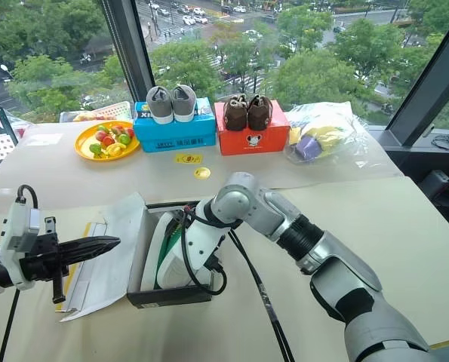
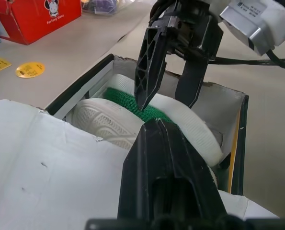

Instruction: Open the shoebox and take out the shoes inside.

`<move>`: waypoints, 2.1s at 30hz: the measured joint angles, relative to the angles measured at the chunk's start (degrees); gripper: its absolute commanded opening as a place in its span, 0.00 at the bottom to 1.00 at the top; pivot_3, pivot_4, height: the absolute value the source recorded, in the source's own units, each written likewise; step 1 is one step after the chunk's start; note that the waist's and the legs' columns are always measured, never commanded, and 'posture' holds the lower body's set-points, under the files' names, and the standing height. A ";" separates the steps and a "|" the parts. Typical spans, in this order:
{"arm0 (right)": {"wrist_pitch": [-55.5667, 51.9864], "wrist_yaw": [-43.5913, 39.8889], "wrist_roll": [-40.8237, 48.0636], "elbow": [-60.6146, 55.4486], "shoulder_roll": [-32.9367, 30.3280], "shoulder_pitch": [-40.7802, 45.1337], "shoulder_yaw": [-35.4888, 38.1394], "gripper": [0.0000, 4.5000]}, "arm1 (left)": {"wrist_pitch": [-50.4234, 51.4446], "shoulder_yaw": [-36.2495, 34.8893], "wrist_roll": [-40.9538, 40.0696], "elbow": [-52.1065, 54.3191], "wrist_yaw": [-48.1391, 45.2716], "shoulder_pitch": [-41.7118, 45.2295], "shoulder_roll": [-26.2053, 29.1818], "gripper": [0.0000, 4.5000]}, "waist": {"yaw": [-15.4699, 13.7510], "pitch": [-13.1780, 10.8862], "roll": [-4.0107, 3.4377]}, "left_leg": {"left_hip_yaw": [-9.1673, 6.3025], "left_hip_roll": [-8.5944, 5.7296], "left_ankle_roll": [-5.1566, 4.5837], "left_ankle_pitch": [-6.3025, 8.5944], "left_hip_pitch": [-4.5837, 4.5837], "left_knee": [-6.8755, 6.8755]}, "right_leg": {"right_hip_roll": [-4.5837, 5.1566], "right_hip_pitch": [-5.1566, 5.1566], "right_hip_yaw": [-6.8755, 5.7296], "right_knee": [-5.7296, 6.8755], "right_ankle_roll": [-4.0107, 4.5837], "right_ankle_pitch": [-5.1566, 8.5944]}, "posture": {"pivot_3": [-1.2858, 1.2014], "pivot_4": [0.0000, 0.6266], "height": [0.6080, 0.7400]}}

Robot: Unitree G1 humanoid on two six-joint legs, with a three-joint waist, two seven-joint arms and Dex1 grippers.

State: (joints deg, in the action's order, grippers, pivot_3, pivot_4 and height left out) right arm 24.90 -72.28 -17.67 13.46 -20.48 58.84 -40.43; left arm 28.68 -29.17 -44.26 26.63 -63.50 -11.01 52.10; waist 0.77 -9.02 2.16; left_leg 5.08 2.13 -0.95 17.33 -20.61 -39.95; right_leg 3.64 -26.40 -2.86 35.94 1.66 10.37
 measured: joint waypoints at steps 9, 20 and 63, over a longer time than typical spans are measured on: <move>0.26 -2.76 0.32 -2.82 -3.08 -1.37 0.28 0.24 | 0.00 0.65 0.72 -0.16 0.10 1.71 0.01 0.00 | -0.16 -0.01 -0.02 | 0.01 0.06 0.05 -0.03 0.29 0.03 | -0.05 0.16 0.01 0.08 0.01 0.01 | 0.52 0.24 0.93; -4.37 -3.19 1.48 -4.70 -3.13 -2.55 2.07 0.09 | 0.00 2.07 1.82 -0.55 0.23 3.75 0.01 0.00 | 0.08 -0.01 -0.01 | 0.13 0.17 0.07 -0.04 0.32 0.09 | -0.14 0.13 0.08 0.08 0.15 -0.02 | 0.52 0.24 0.93; -71.60 44.50 11.29 -37.80 -27.79 -29.50 14.57 0.09 | -1.20 3.35 4.89 -2.53 -0.72 4.25 -0.42 0.00 | 0.73 -0.10 -0.09 | 0.17 -0.21 -0.17 0.15 -0.63 0.13 | 0.08 -0.65 0.51 -0.08 -0.38 0.26 | 0.52 0.24 0.93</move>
State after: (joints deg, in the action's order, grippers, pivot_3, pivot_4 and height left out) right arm -46.70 -27.78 -6.38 -24.34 -48.27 29.34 -25.86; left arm 27.48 -25.82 -39.37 24.09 -64.21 -6.76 51.68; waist 1.50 -9.12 2.08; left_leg 5.26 1.92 -1.12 17.48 -21.24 -39.82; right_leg 3.72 -27.04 -2.34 35.85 1.28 10.63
